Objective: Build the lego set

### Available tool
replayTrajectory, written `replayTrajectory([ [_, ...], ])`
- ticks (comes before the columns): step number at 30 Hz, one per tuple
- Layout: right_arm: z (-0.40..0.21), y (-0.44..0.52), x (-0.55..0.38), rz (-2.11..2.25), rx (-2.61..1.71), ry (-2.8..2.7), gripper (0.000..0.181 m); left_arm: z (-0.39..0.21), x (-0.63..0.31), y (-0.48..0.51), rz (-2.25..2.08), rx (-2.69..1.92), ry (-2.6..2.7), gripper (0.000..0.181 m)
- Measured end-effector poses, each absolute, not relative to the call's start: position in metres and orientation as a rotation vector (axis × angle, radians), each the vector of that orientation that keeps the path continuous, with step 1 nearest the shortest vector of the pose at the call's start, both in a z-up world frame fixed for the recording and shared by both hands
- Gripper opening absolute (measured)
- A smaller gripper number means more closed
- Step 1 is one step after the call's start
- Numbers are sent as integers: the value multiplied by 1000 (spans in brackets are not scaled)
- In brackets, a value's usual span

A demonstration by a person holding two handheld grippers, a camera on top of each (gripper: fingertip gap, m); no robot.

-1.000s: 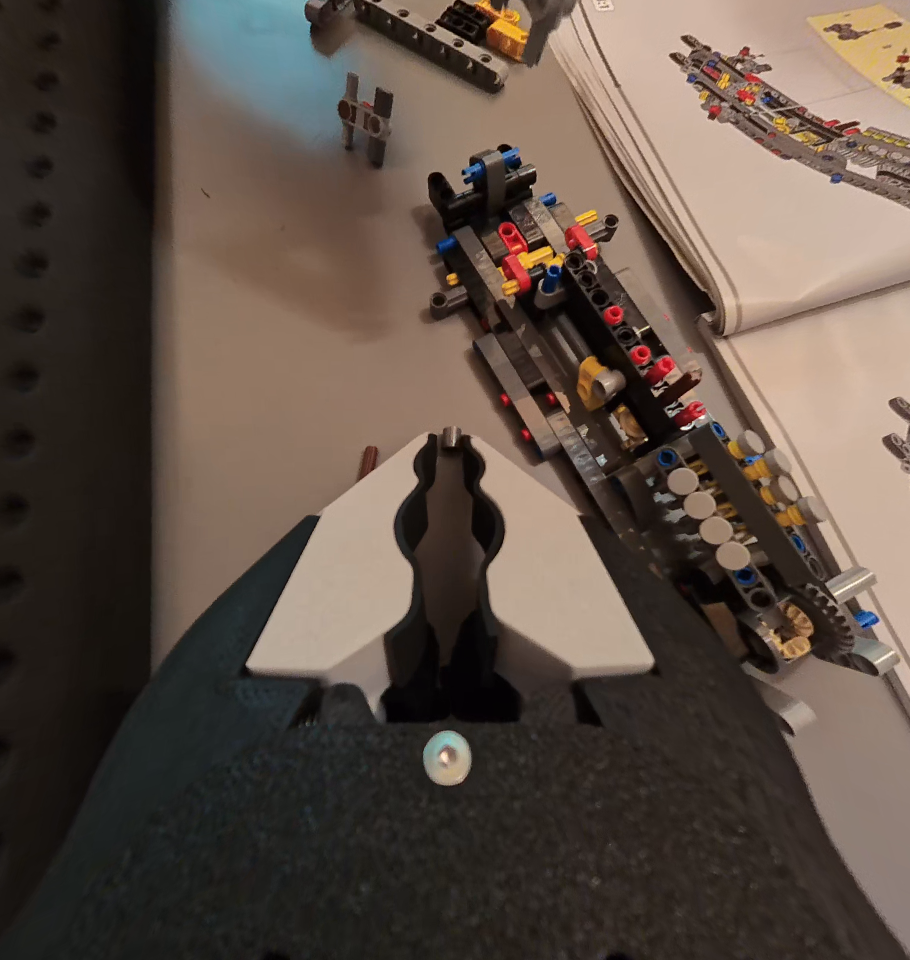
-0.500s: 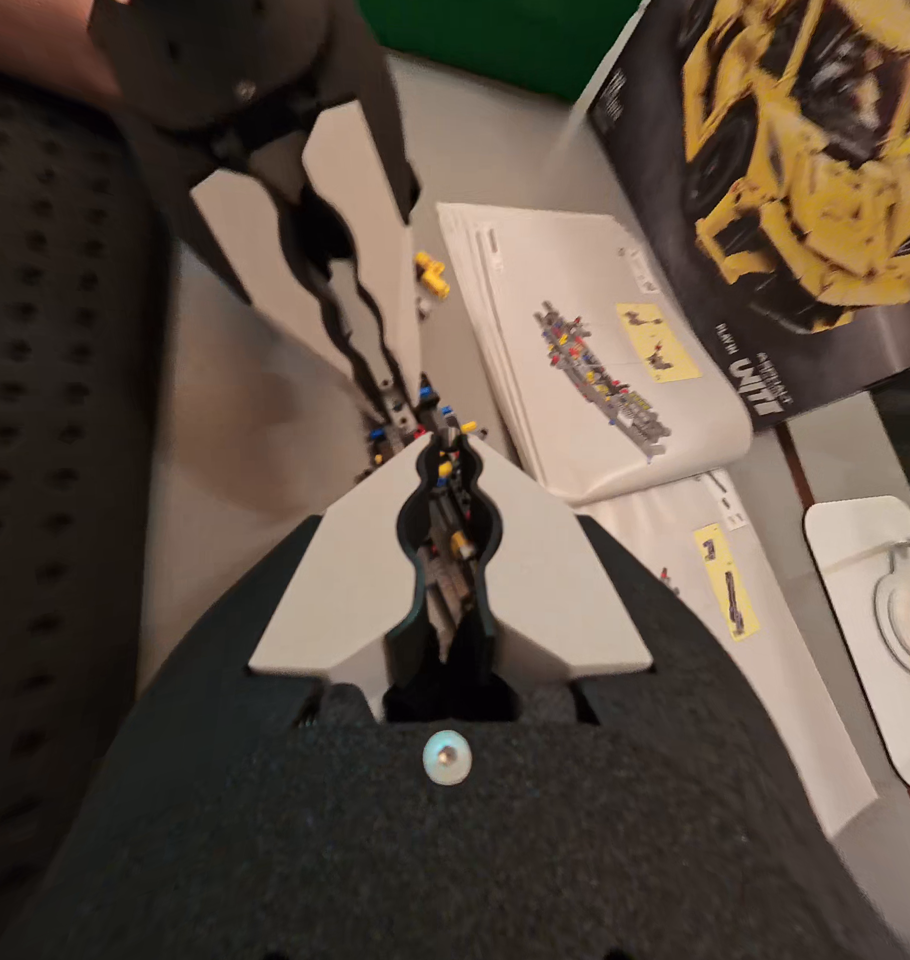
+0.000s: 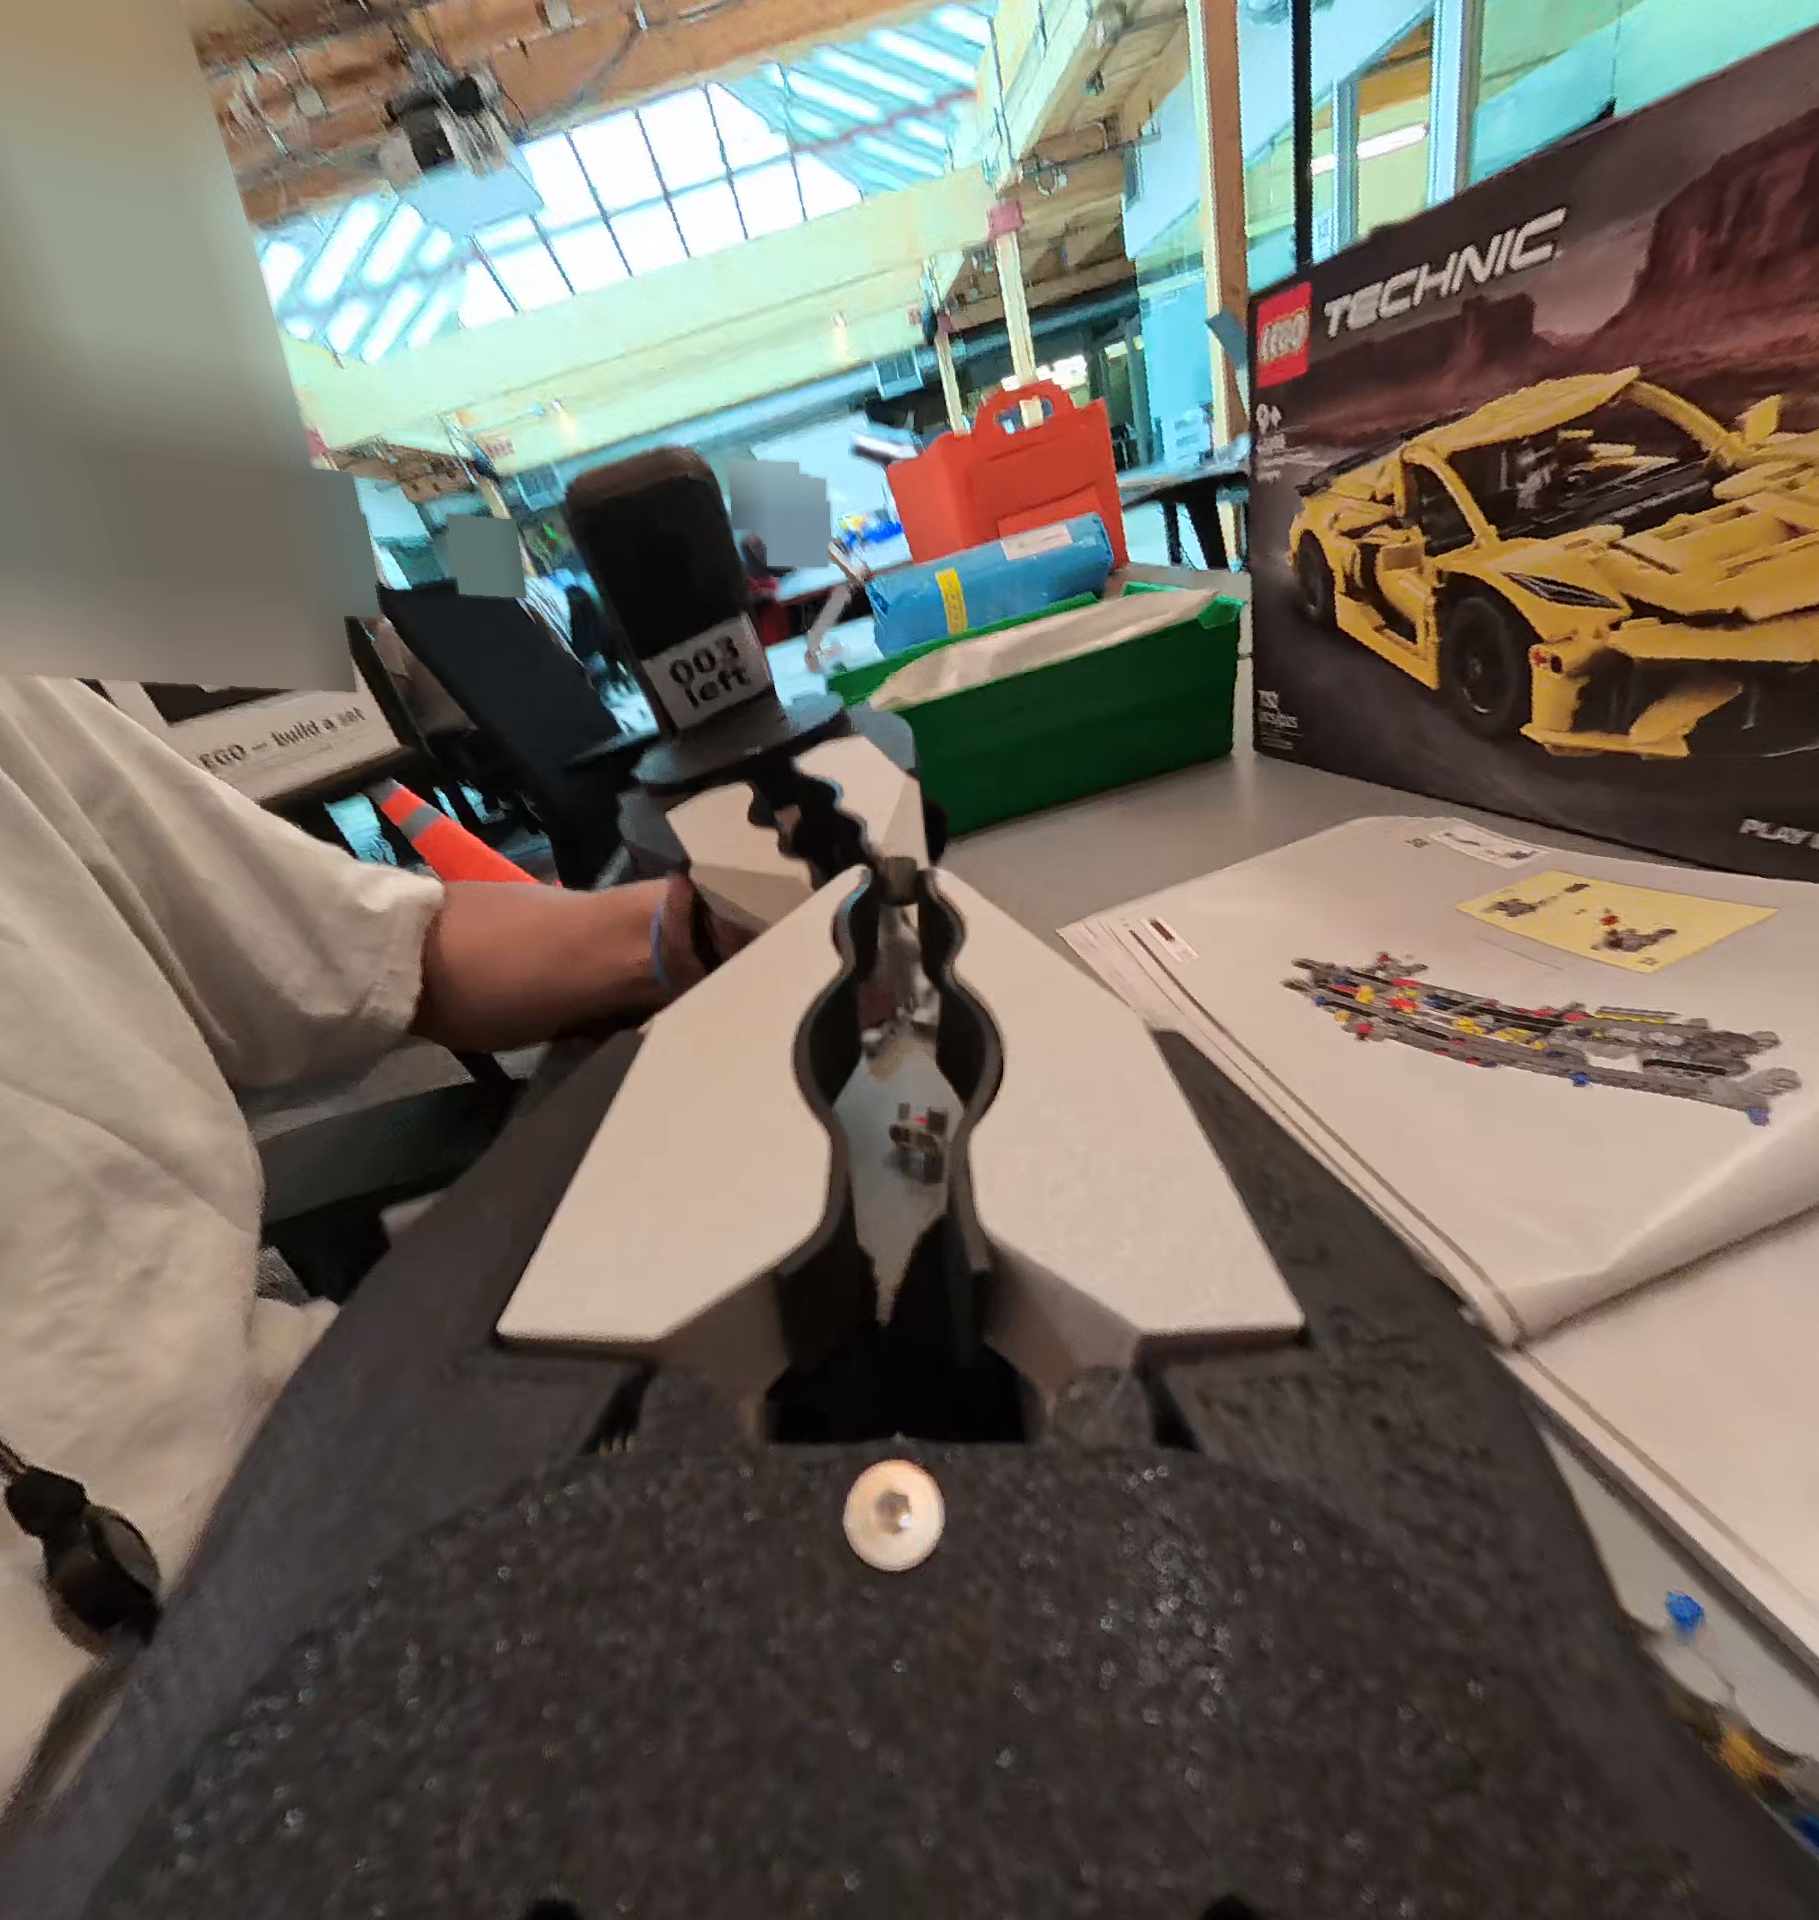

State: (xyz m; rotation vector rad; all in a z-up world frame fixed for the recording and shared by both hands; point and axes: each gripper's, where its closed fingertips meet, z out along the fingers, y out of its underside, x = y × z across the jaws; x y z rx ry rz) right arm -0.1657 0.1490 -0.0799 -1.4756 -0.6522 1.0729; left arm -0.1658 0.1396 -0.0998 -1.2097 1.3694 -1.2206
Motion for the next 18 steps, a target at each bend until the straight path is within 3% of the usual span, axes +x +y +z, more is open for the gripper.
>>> replayTrajectory([
  [6, -100, 161, -156, 707, -1669, -797, 5, -102, -166, 152, -1153, -1239, 1348, 7],
  [12, -107, 171, -144, 164, -1868, -1006, 5, -121, -167, 182, -290, -1010, 1433, 7],
  [18, -117, 170, -158, 345, -2064, -802, 5, -128, -163, 184, 127, -786, 1453, 7],
])
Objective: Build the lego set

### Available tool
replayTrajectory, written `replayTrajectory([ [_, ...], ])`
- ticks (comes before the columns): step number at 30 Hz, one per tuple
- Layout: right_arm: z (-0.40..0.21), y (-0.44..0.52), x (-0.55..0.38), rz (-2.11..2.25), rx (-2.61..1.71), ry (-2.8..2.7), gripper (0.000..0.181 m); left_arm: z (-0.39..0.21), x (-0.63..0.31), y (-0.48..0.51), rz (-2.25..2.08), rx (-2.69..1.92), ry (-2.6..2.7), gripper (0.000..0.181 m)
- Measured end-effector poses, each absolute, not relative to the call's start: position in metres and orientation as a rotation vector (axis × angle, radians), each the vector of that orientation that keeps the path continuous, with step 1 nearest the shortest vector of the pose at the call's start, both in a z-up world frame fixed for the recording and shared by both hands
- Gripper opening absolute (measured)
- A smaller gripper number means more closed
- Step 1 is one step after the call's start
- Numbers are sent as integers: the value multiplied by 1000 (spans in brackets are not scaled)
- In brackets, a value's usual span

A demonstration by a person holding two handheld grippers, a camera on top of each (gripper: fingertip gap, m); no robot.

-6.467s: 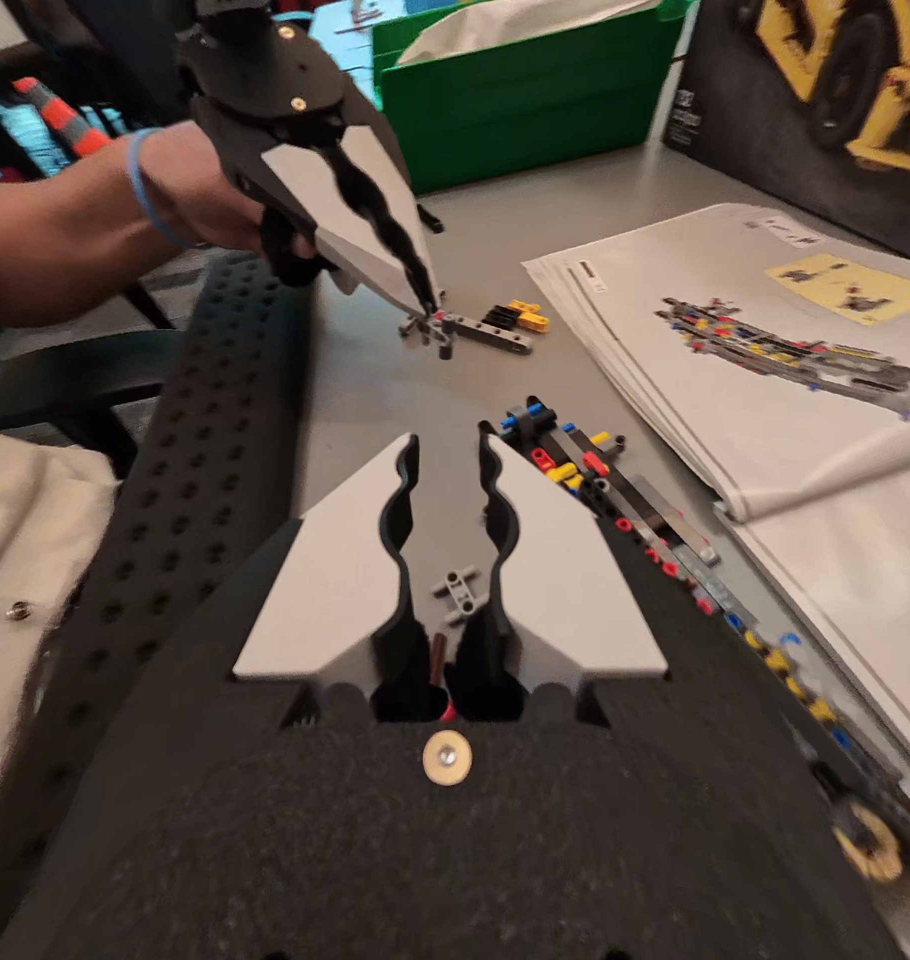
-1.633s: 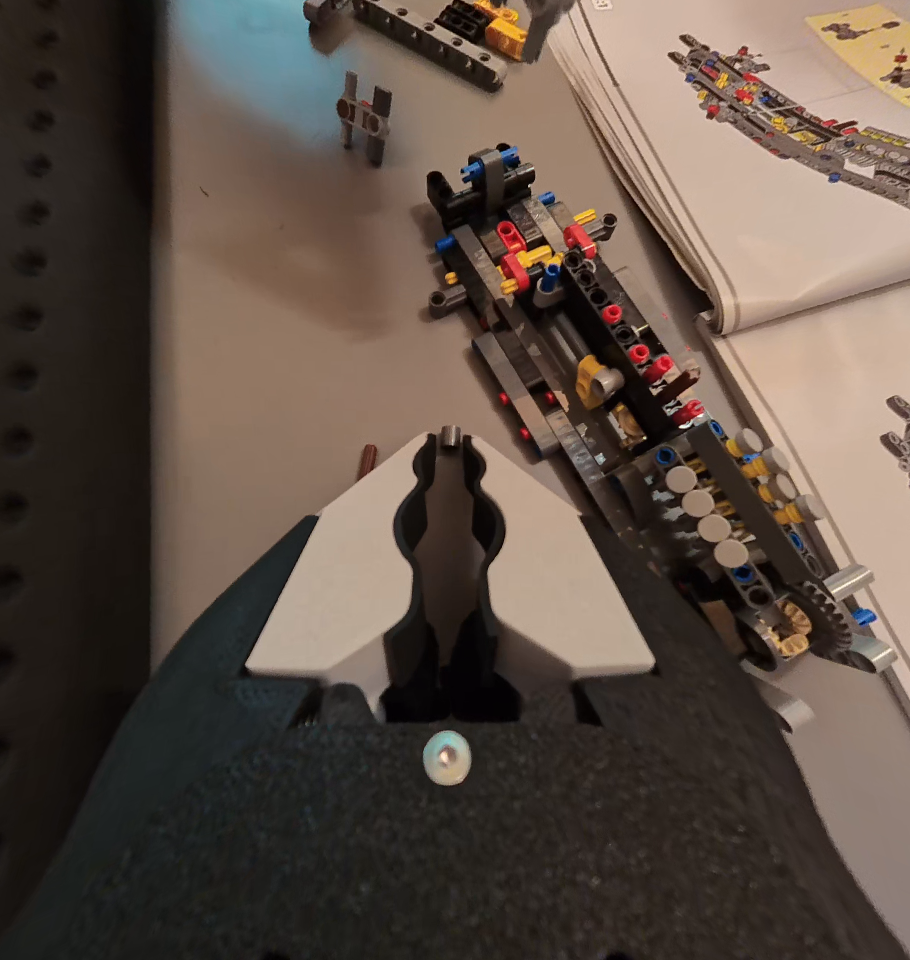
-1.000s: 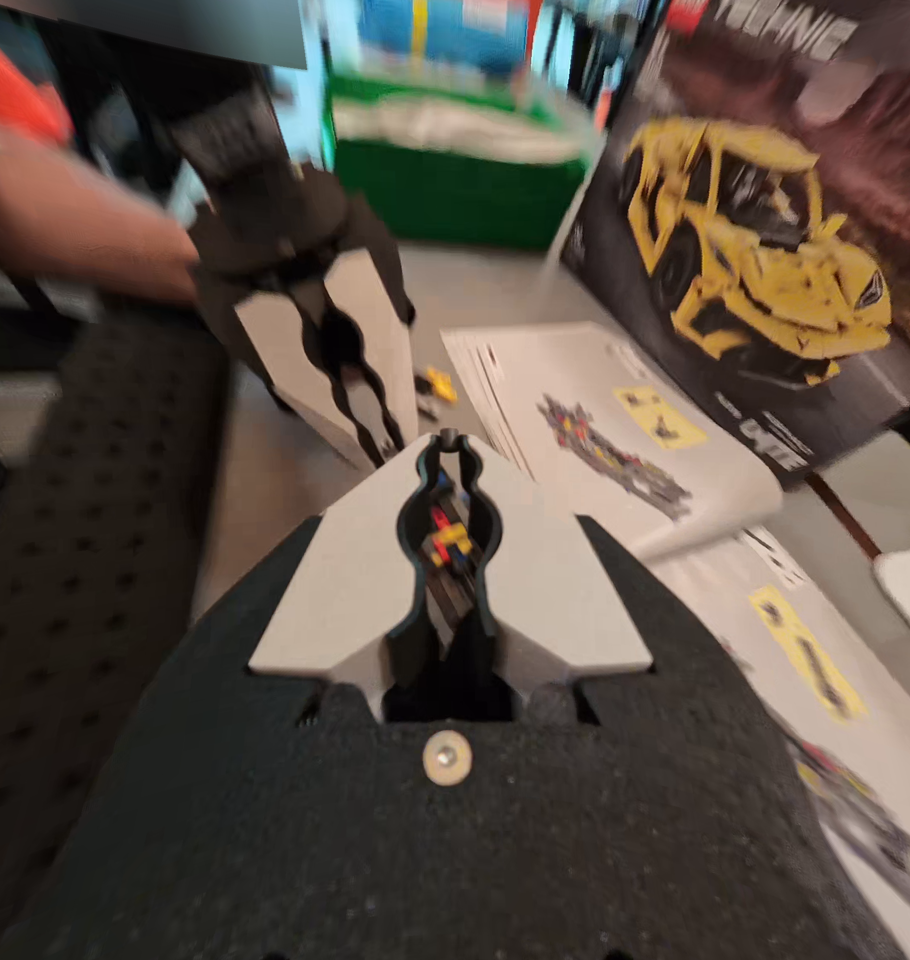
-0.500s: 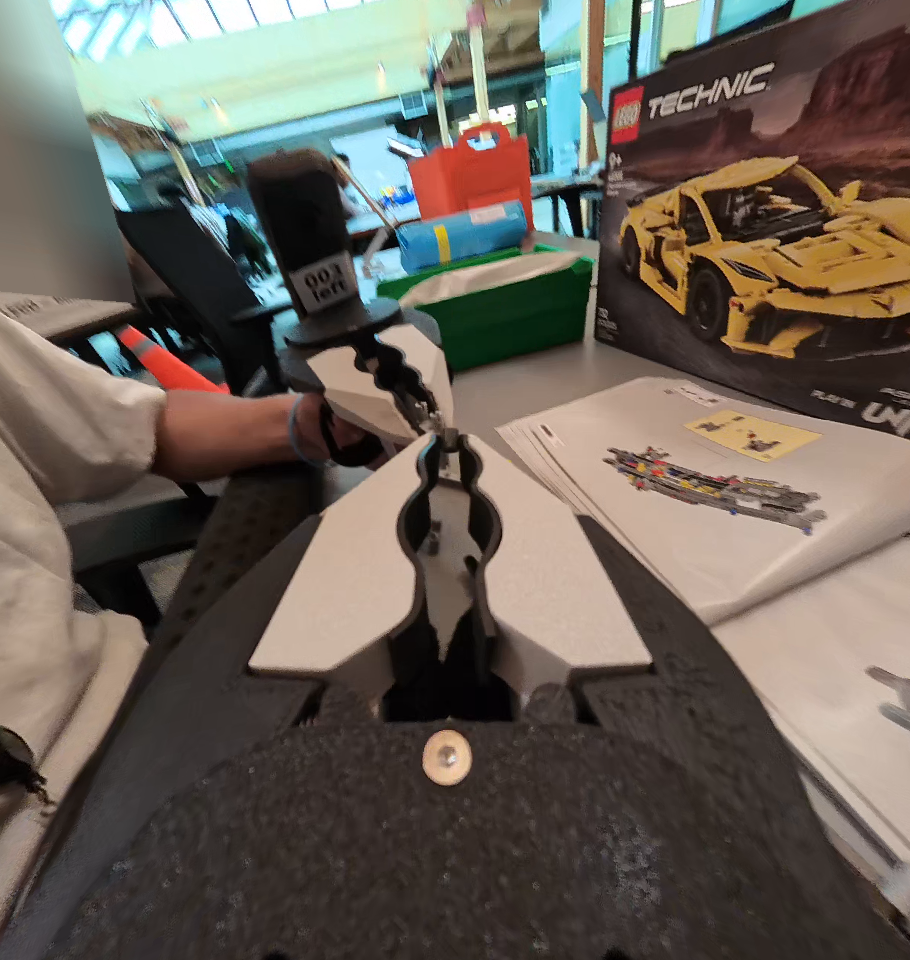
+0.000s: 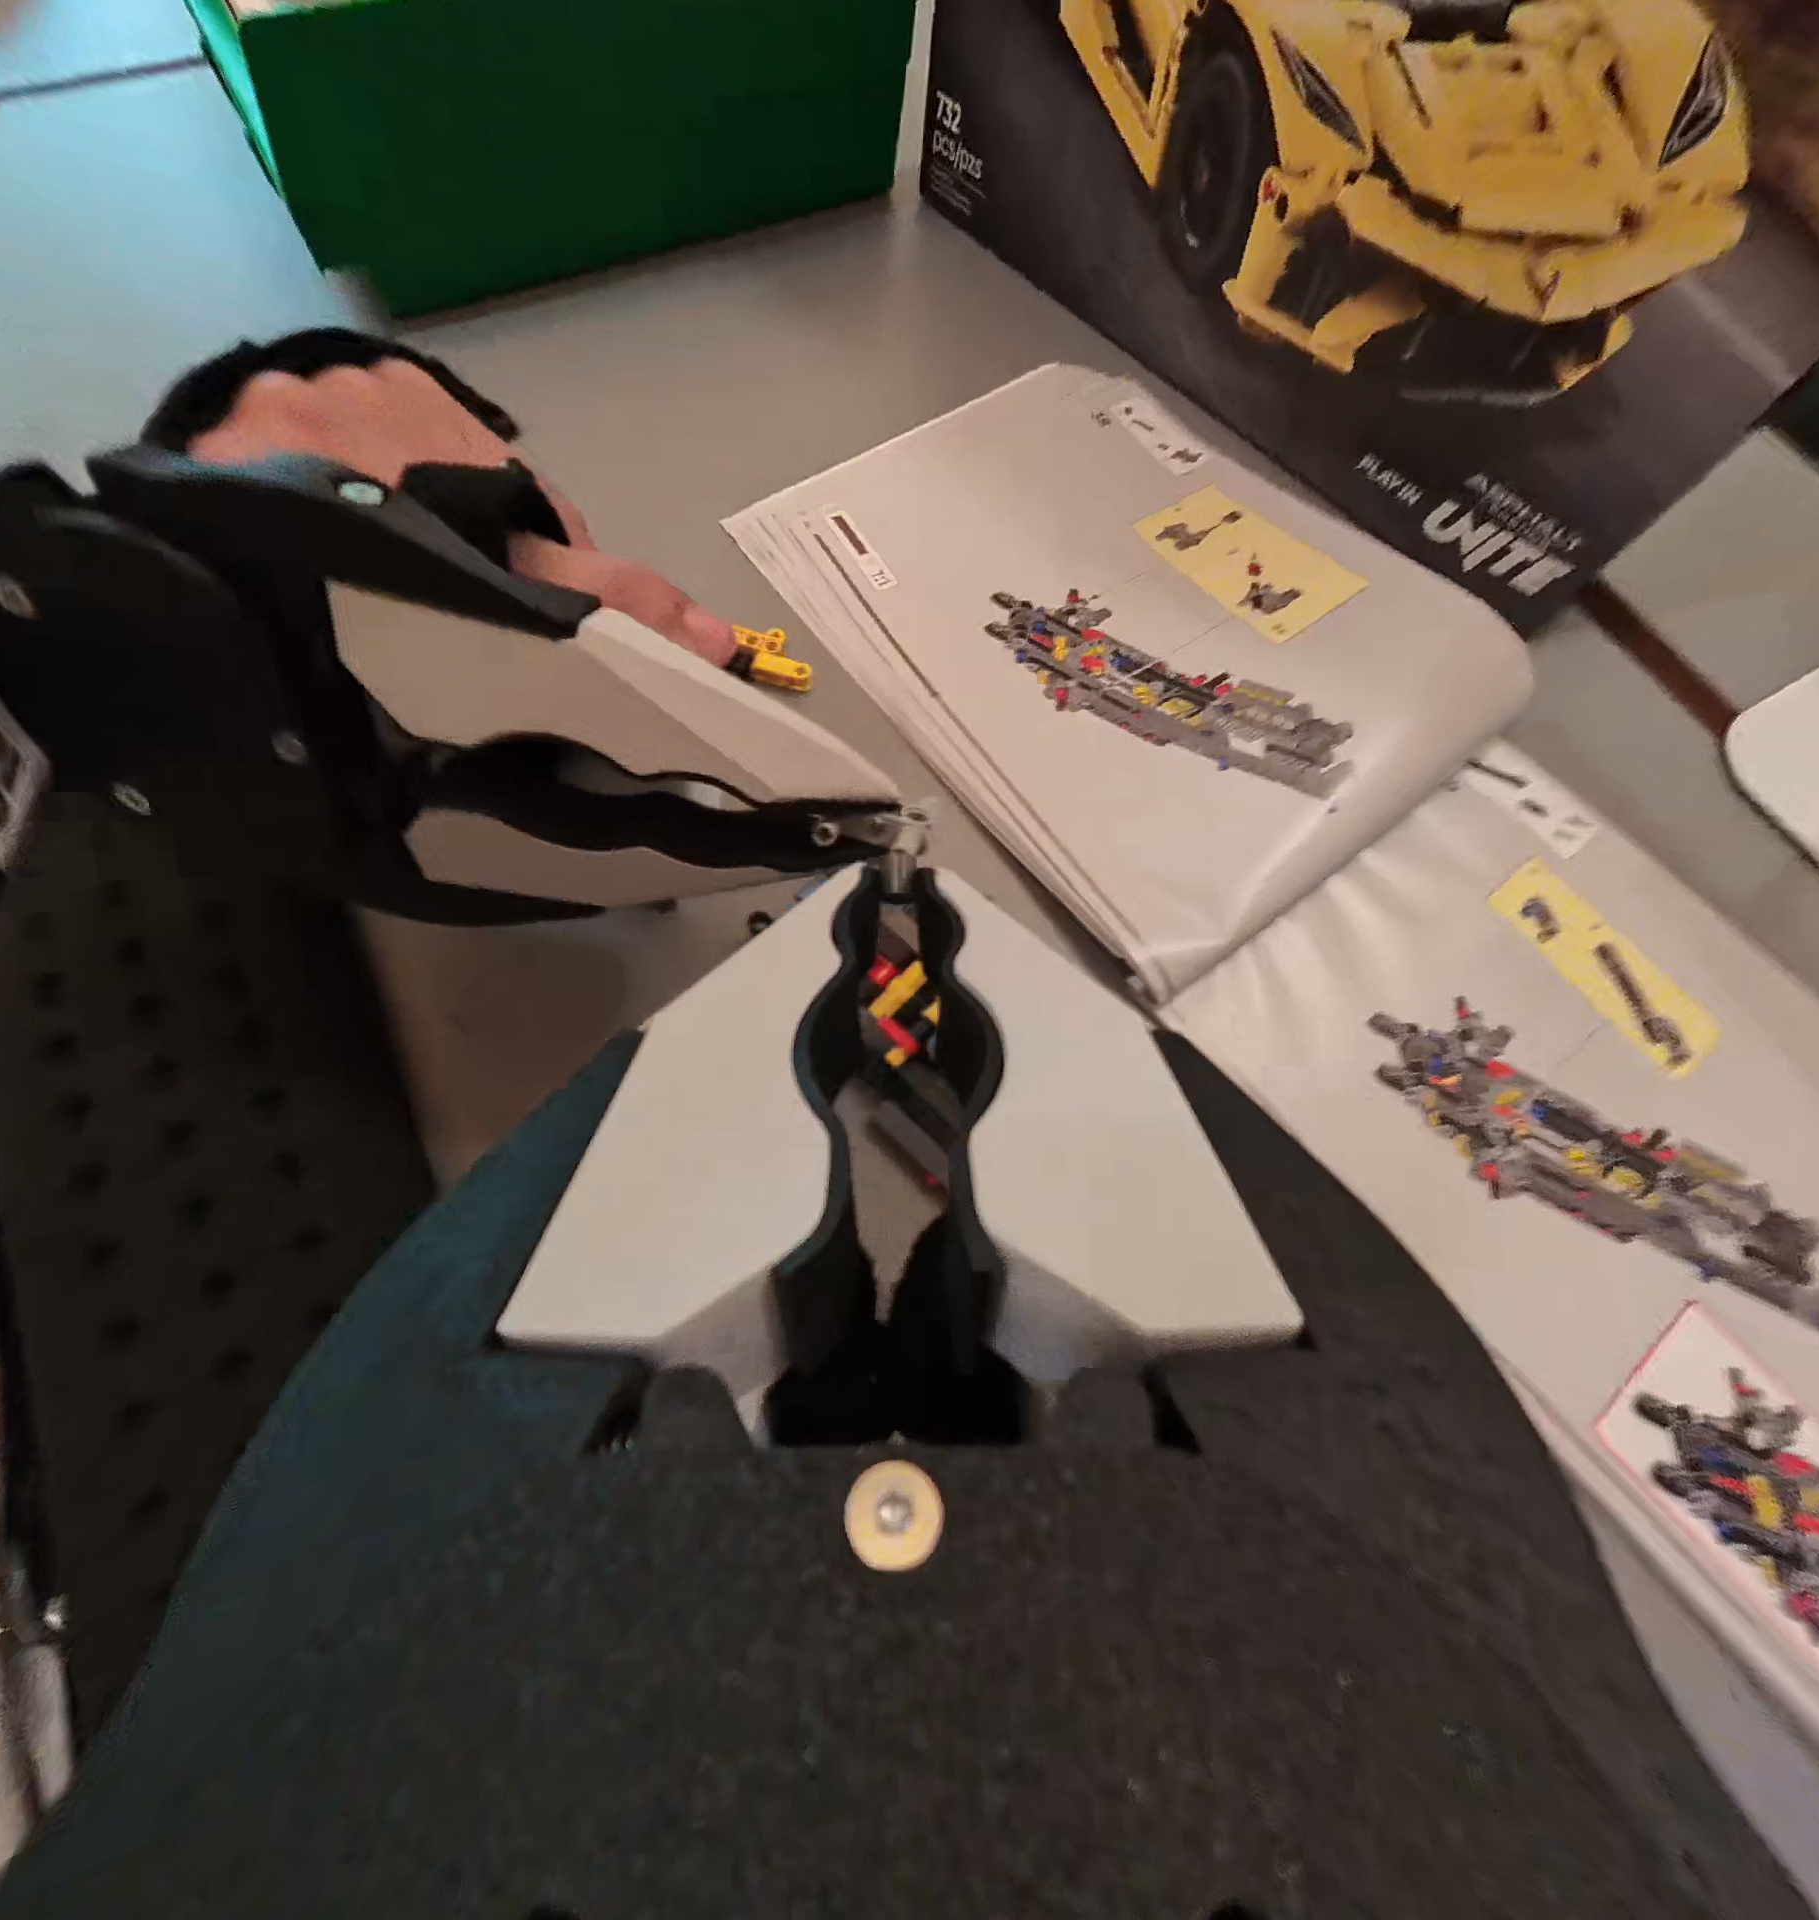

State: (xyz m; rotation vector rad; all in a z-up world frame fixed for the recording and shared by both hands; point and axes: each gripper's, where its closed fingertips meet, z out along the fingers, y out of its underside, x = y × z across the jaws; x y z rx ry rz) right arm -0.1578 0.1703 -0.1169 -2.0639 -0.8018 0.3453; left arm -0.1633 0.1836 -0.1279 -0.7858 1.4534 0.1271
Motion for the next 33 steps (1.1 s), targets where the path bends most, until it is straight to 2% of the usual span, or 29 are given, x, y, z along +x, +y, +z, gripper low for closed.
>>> replayTrajectory([
  [25, -138, 173, -154, 286, -2192, -716, 5, -138, -156, 182, 361, -689, 1477, 6],
  [33, -145, 168, -149, -45, -2210, -963, 5, -144, -153, 174, 479, -555, 1521, 7],
])
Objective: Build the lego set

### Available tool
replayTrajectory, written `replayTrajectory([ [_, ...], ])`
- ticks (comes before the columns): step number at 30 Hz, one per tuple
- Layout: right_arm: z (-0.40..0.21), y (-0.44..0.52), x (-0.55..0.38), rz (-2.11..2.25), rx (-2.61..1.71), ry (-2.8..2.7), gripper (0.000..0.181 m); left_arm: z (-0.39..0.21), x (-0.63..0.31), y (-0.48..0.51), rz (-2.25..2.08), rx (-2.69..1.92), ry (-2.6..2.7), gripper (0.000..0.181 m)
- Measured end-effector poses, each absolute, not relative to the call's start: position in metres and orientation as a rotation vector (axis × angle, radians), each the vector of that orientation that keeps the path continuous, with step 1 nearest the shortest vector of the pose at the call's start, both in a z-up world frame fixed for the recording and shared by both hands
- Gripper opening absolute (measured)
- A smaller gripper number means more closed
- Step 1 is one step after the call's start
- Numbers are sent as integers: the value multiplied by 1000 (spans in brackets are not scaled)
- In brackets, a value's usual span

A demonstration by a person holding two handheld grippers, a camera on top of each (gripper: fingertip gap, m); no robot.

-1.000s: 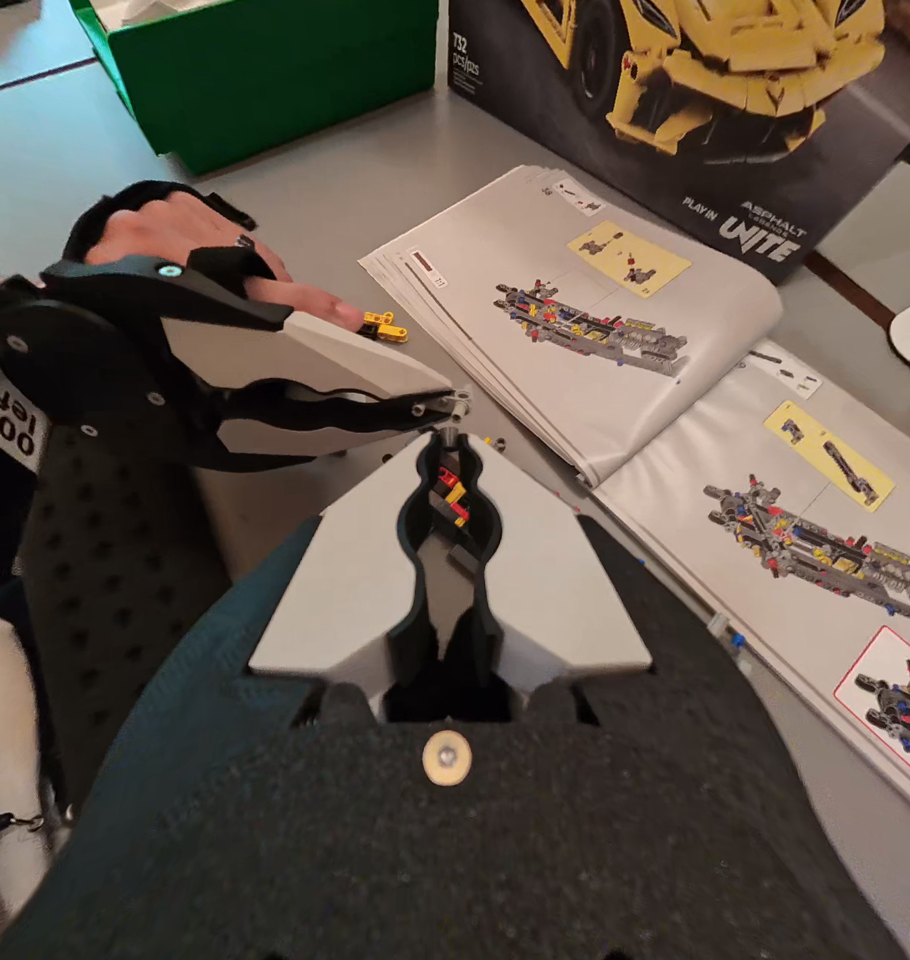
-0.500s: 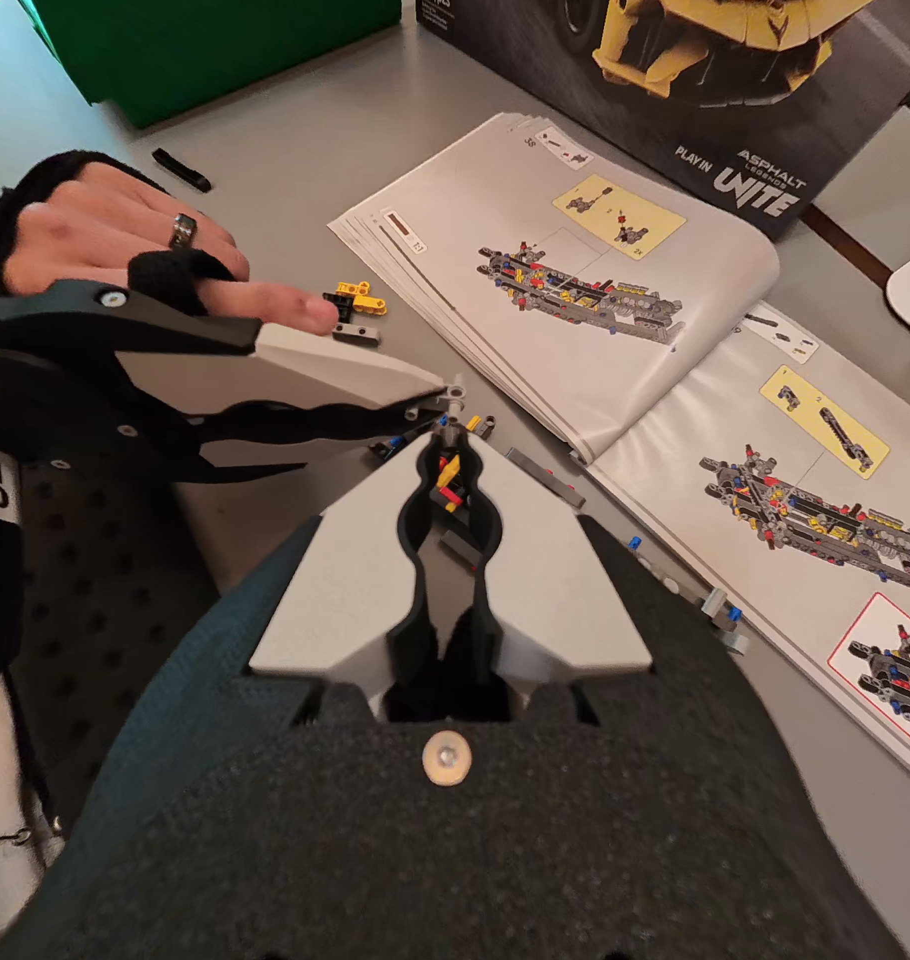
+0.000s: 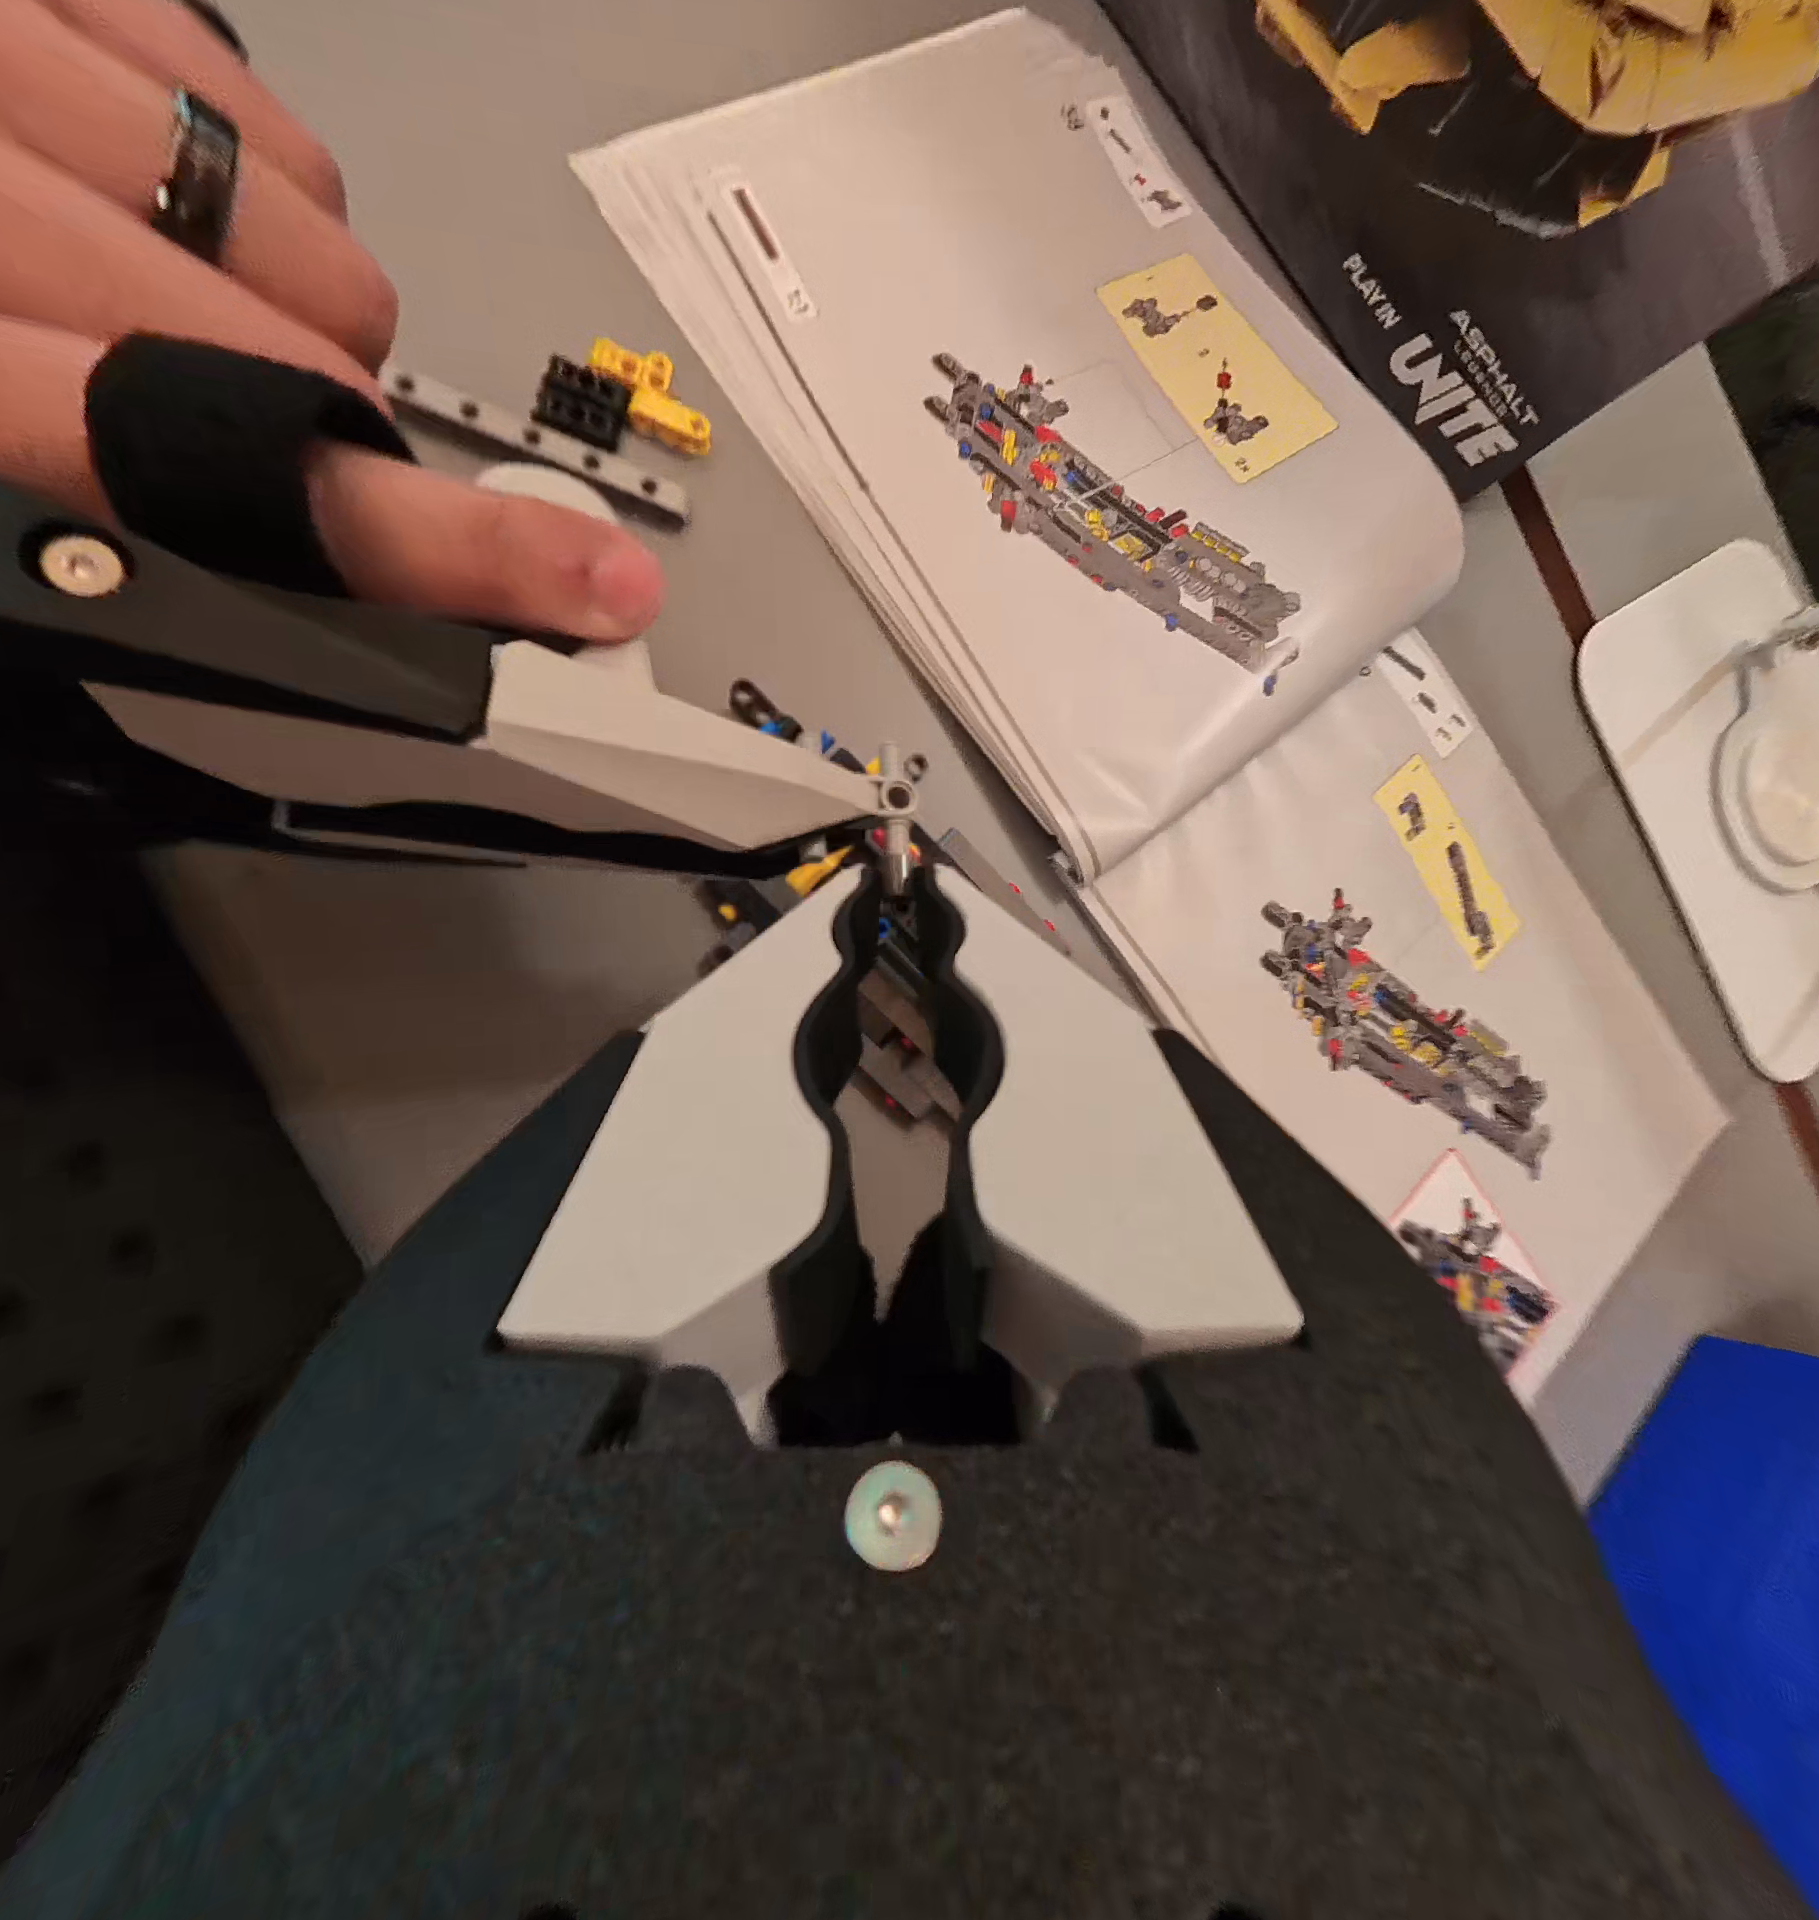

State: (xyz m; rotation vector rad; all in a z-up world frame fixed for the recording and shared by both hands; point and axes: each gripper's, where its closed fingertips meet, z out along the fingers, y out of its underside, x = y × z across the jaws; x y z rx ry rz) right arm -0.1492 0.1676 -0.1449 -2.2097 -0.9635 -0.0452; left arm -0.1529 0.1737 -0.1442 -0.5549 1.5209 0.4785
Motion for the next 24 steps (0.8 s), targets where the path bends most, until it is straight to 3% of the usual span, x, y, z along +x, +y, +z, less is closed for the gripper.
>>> replayTrajectory([
  [6, -149, 162, -147, -118, -2153, -1173, 5, -148, -150, 166, 449, -534, 1548, 6],
  [13, -141, 166, -152, 129, -2063, -1063, 4, -141, -153, 168, 242, -683, 1524, 7],
  [24, -153, 158, -148, -367, -1741, -1502, 5, -155, -149, 156, 109, -720, 1616, 7],
])
